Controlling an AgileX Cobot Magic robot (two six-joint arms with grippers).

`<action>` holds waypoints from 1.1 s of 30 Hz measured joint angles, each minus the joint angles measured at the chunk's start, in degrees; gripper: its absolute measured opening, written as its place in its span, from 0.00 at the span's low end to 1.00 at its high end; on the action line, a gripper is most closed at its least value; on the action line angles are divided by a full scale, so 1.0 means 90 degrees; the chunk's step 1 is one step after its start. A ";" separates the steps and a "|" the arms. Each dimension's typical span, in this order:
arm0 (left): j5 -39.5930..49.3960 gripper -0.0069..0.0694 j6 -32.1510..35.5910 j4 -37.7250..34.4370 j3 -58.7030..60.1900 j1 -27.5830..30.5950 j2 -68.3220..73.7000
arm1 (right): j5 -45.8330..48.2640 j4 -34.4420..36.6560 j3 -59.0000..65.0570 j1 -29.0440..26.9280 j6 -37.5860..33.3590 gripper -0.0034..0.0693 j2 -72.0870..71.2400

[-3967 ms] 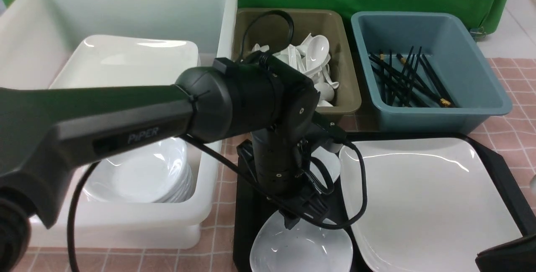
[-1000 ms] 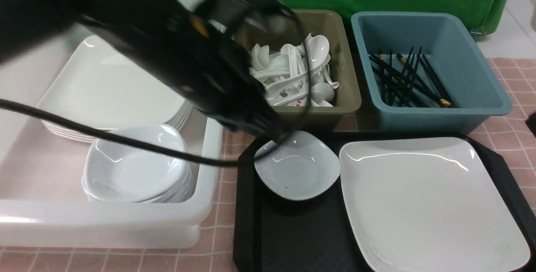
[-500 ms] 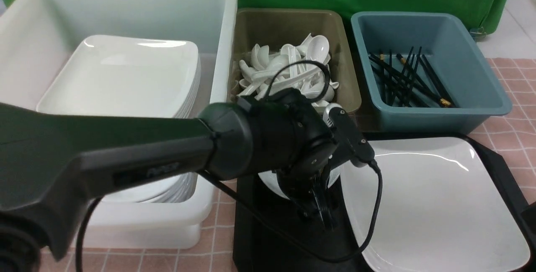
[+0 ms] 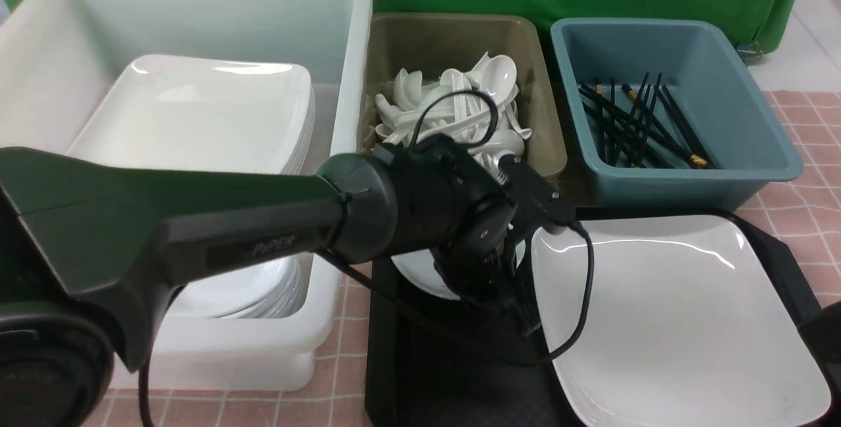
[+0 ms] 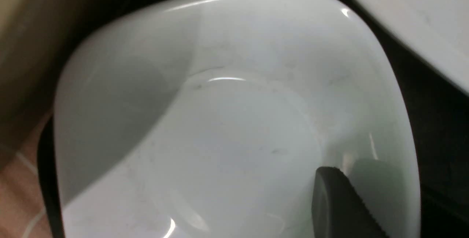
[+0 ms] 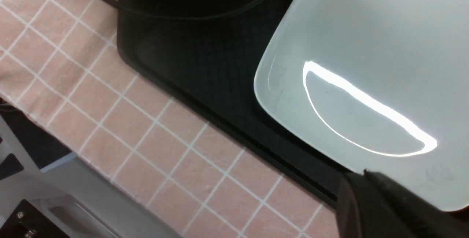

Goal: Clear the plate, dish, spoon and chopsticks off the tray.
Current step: Use the left arm to grab a small plate from the dinner plate, then use the left arm to put the small plate into the large storage box on the left

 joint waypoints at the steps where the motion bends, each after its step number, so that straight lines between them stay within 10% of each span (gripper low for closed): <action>1: 0.0163 0.25 0.0022 -0.0066 -0.0075 0.0006 -0.0013 | 0.0000 0.0036 0.0000 0.0000 -0.0022 0.09 0.0000; 13: 0.2350 0.11 0.0168 -0.0831 -0.1237 0.0020 -0.1239 | 0.0097 0.0959 -0.0684 0.0000 -0.0273 0.09 0.0000; 21: 0.3557 0.10 -0.0650 0.0763 -0.1393 0.0245 -0.3329 | -0.0242 0.2780 -0.1134 0.0121 -0.1481 0.09 0.0377; 33: 0.3444 0.10 -0.1540 0.0727 0.0941 0.1369 -0.4066 | -0.0401 0.2375 -0.2052 0.1463 -0.1304 0.09 0.1821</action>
